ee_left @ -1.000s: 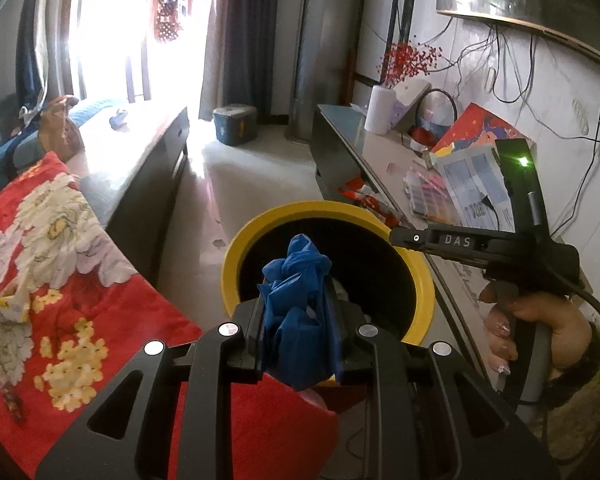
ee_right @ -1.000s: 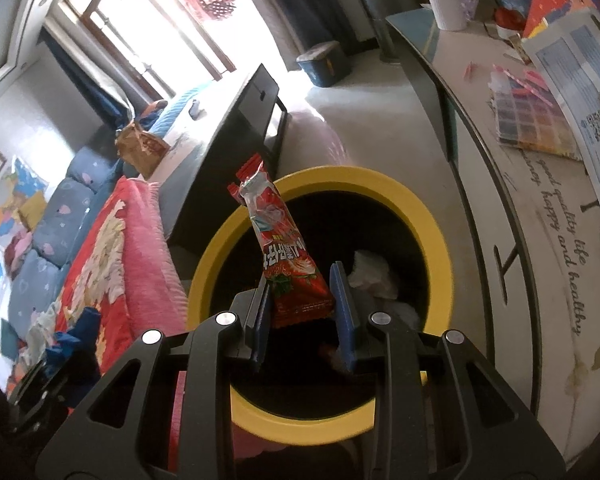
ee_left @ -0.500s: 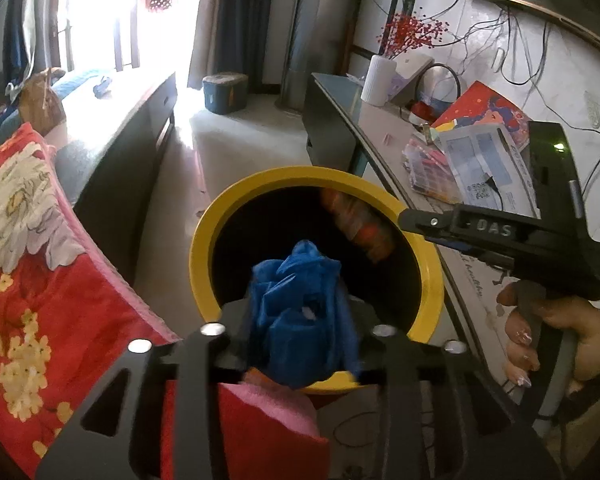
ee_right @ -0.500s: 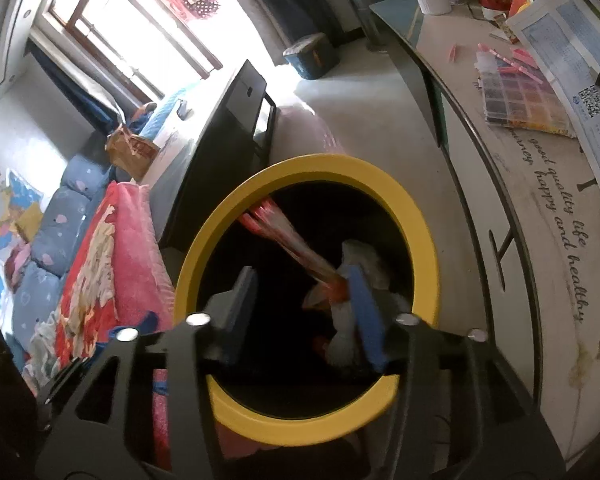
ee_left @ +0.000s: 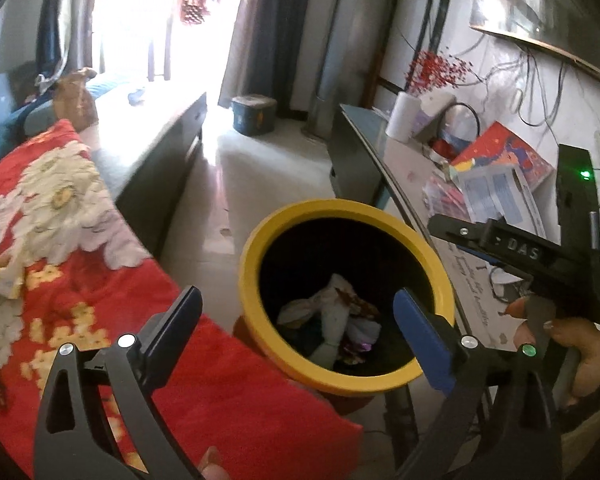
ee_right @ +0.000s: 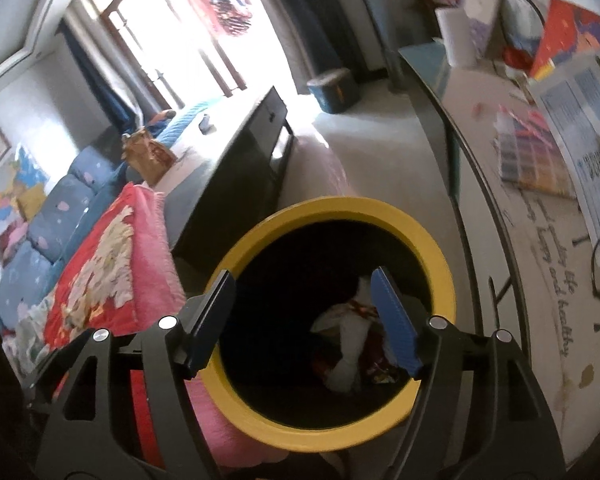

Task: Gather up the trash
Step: 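Move both open tools back over the remaining wrappers on the bedspread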

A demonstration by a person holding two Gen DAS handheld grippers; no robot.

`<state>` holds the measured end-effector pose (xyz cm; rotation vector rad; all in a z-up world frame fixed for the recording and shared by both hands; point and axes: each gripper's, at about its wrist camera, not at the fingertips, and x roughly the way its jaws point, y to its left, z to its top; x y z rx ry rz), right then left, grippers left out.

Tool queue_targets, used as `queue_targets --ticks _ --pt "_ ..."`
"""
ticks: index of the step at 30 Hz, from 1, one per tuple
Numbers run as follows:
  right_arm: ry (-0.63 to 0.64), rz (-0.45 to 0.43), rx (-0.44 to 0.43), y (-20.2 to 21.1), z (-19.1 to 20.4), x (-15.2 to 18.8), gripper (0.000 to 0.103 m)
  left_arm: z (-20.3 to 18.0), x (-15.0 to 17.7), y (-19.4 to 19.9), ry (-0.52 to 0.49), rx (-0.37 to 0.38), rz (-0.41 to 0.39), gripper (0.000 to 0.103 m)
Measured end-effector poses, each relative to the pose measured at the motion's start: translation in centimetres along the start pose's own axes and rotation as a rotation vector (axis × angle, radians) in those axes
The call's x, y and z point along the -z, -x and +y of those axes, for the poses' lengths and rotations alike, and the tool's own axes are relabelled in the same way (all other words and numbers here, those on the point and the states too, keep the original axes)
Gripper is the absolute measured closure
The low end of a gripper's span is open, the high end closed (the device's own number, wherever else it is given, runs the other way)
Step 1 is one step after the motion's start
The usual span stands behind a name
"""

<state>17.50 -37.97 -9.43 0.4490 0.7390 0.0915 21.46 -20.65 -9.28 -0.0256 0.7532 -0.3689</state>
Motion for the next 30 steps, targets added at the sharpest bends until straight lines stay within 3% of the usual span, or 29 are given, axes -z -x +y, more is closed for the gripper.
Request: queue_targets --ticks 14,30 --pt "0.194 -0.036 -0.112 1.1 7.1 1.4 0.035 6.1 0.4 5.0 0.104 -0.166 -0.085 0.009" --pt "0.329 -0.002 -0.207 1.2 13.0 3.7 0.032 11.8 1.5 8.8 0.221 -0.263 -0.132 0.009"
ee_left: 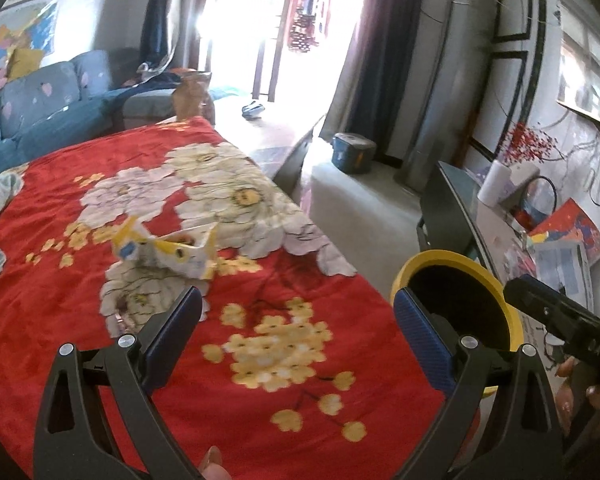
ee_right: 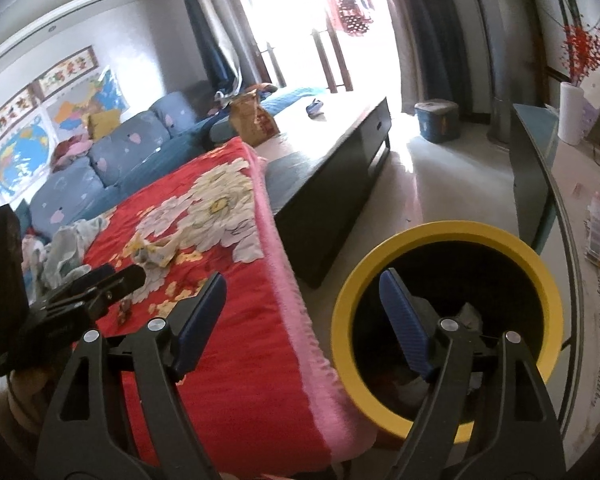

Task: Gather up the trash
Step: 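Move both open tools back over the remaining wrappers on the bedspread, then grasp the dark chocolate bar wrapper with the left tool while the right tool grasps the yellow-white snack box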

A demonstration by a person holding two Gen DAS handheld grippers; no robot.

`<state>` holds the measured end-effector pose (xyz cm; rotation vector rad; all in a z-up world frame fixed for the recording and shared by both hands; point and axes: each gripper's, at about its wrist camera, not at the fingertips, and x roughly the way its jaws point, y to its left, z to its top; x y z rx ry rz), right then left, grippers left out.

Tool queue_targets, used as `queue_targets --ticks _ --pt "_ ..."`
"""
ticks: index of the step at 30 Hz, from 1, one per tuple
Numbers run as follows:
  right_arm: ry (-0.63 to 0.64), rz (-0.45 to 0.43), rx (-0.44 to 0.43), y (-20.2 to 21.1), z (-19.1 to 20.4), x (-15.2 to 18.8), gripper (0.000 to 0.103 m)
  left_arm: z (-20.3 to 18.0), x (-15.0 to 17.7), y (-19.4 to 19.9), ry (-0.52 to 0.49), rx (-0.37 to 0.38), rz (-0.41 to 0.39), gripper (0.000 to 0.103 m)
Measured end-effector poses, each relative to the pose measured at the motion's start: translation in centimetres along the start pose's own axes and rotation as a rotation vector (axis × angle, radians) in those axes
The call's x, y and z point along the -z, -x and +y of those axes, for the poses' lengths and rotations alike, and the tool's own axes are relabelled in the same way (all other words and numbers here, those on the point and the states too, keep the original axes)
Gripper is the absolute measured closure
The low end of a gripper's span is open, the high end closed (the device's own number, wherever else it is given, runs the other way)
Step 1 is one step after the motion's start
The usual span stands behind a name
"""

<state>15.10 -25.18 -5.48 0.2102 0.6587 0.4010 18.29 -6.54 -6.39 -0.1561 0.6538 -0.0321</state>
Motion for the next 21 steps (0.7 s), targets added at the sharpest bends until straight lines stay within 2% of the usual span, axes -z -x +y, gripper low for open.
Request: queue_targets --ticks 13,17,20,21 --pt "0.069 0.056 -0.070 -2.1 3.8 -0.2 0.032 5.8 0.2 0.8 0.099 -0.099 -0.001 0.009" --pt "0.088 0.082 -0.101 -3.8 5.3 -0.8 0.032 8.1 0.5 0.5 0.138 -0.154 0.034 0.010" --pt "0.098 0.102 -0.123 -5.2 6.3 -1.5 0.032 9.9 1.0 0.1 0.173 -0.171 0.065 0.013" --pt "0.102 0.110 -0.128 -5.8 6.8 -1.8 0.032 10.3 1.1 0.1 0.183 -0.170 0.070 0.017"
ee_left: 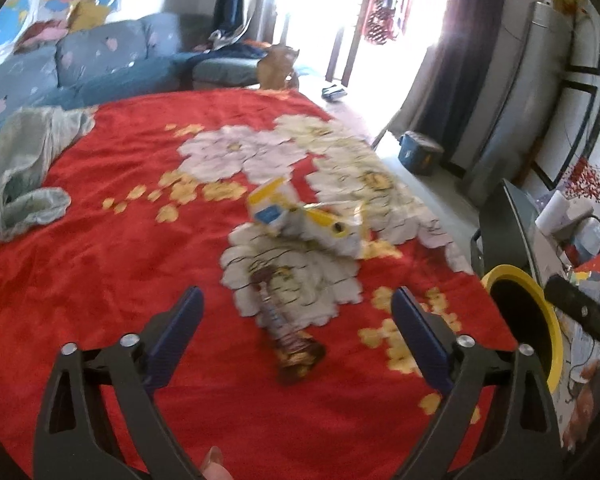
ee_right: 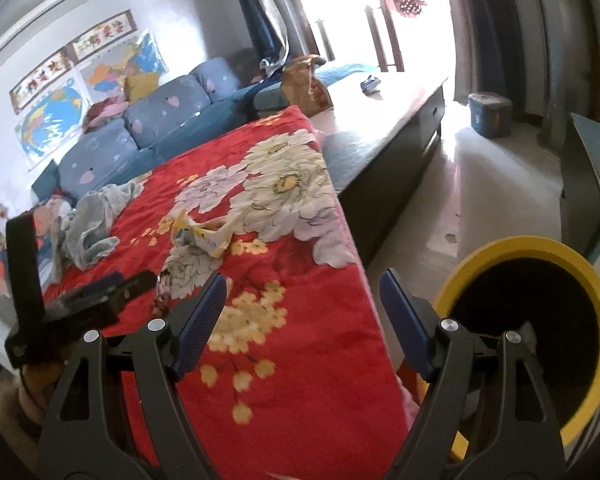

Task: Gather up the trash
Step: 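Grasp the dark chocolate bar wrapper with the left tool while the right tool grasps the yellow-white snack box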

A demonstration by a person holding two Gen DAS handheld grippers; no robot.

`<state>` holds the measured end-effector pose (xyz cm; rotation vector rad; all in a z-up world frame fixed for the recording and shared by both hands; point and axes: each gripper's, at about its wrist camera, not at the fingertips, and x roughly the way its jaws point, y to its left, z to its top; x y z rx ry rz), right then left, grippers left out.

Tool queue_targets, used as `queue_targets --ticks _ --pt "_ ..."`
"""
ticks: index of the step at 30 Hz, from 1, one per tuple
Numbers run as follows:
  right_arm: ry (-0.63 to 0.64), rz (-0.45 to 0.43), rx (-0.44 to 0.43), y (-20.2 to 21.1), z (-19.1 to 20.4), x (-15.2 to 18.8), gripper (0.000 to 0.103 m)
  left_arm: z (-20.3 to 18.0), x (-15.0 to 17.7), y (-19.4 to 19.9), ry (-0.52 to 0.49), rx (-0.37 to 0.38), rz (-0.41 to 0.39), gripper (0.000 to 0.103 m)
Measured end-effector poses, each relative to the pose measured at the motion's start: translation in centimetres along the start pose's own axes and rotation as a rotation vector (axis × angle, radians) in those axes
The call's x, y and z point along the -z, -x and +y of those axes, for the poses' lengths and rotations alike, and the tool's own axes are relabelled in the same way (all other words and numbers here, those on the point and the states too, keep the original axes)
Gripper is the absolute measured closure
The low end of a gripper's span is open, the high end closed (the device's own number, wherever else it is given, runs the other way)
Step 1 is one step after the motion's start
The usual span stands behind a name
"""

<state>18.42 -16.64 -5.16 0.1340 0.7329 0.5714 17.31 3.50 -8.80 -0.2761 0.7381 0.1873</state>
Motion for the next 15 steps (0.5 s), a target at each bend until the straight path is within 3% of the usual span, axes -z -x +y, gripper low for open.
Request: queue_targets --ticks 9,15 --pt "0.029 0.060 -0.028 -5.6 3.4 -2.9 0.037 2.2 0.7 -1.8 0.074 0.046 0.062 0.047" --pt "0.060 0.107 -0.013 -9.3 5.6 -3.9 0.043 2.5 1.0 -2.6 0.088 0.065 0.084 0.058"
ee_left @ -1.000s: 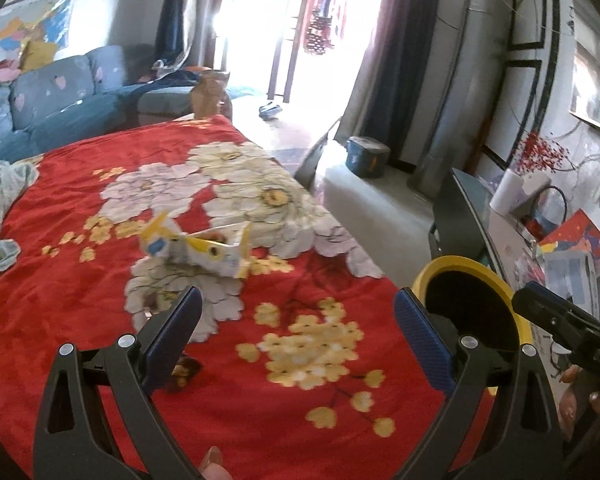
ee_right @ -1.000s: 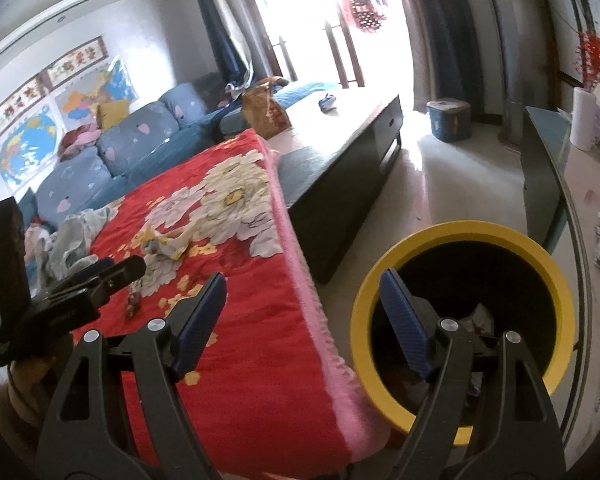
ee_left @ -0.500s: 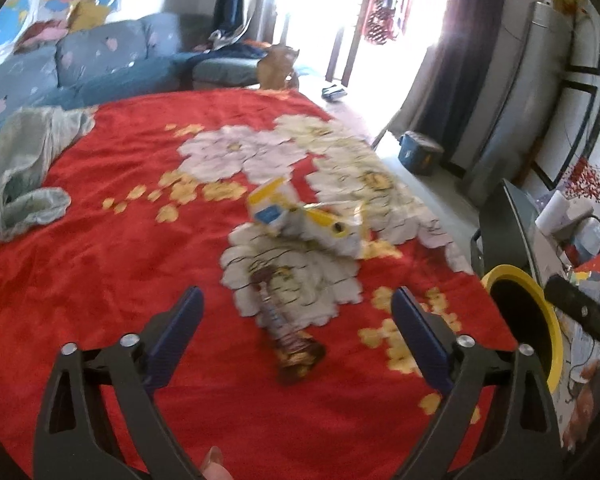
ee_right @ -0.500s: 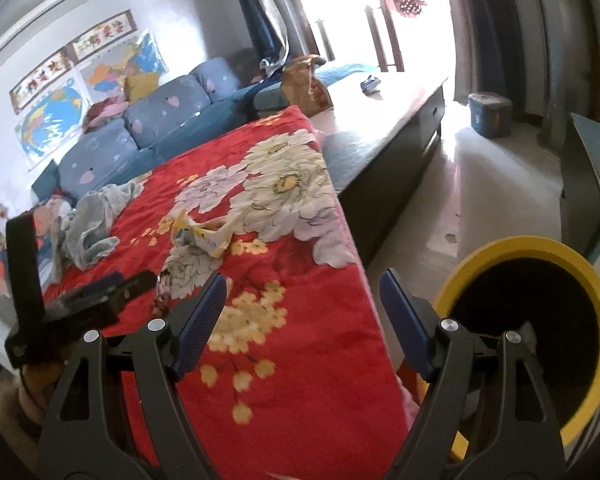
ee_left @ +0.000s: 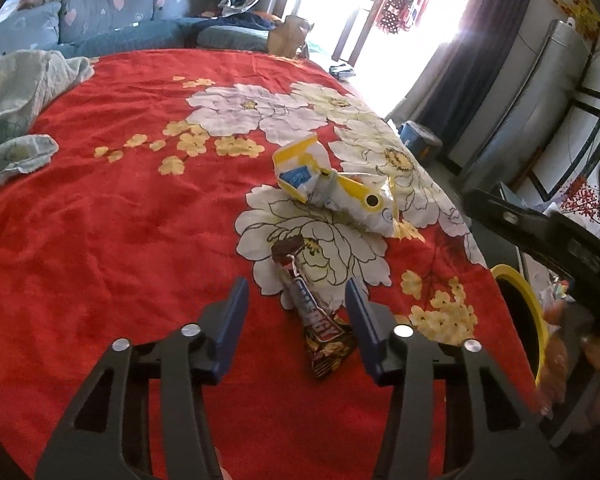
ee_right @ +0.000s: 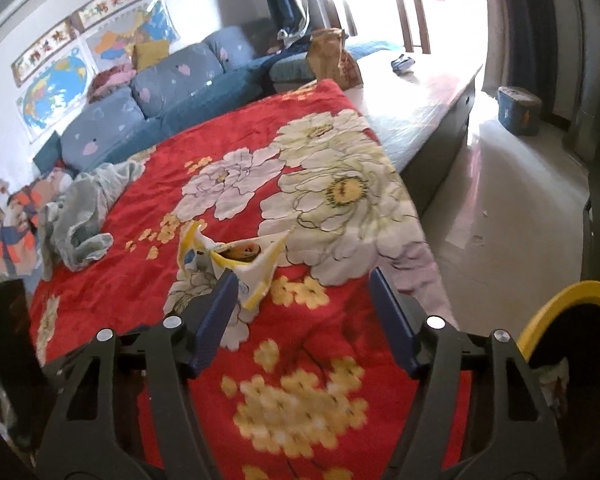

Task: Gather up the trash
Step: 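Grasp the dark chocolate bar wrapper with the left tool while the right tool grasps the yellow-white snack box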

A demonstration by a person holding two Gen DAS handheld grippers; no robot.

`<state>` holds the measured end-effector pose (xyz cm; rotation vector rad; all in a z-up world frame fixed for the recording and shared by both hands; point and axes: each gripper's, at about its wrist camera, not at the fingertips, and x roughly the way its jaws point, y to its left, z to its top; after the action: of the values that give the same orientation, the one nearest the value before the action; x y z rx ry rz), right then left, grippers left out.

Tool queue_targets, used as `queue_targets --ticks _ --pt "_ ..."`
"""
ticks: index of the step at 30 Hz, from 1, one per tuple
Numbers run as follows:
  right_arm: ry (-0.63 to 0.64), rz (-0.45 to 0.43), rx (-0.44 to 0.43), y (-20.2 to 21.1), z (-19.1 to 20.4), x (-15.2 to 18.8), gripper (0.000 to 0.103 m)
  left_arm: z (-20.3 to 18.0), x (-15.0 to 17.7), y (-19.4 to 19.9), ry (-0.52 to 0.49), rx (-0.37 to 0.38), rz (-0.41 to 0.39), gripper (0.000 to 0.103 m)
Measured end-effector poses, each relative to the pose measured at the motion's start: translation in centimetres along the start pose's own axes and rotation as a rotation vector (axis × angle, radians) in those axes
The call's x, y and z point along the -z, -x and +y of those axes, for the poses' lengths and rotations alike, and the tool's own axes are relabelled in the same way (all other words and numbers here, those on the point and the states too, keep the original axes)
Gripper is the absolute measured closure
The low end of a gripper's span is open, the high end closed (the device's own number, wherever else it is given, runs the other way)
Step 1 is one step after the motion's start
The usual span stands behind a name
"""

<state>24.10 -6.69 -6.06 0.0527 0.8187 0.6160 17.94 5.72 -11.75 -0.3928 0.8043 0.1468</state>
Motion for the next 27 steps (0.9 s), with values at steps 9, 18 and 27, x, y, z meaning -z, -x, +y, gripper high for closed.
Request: queue_targets --ticks 9,18,27 --pt "-0.025 0.072 -0.017 -4.4 1.0 -1.1 0.059 0.0 0.5 -1.1 -0.005 0.048 0.022 0.073" --pt "-0.123 0.144 -0.124 -7.4 0.4 -0.8 0.082 0.6 0.7 -1.1 0.019 0.100 0.023 0.083" --pt "-0.025 0.026 -0.131 -3.3 2.2 0.0 0.099 0.7 0.7 -0.4 0.019 0.112 0.012 0.085"
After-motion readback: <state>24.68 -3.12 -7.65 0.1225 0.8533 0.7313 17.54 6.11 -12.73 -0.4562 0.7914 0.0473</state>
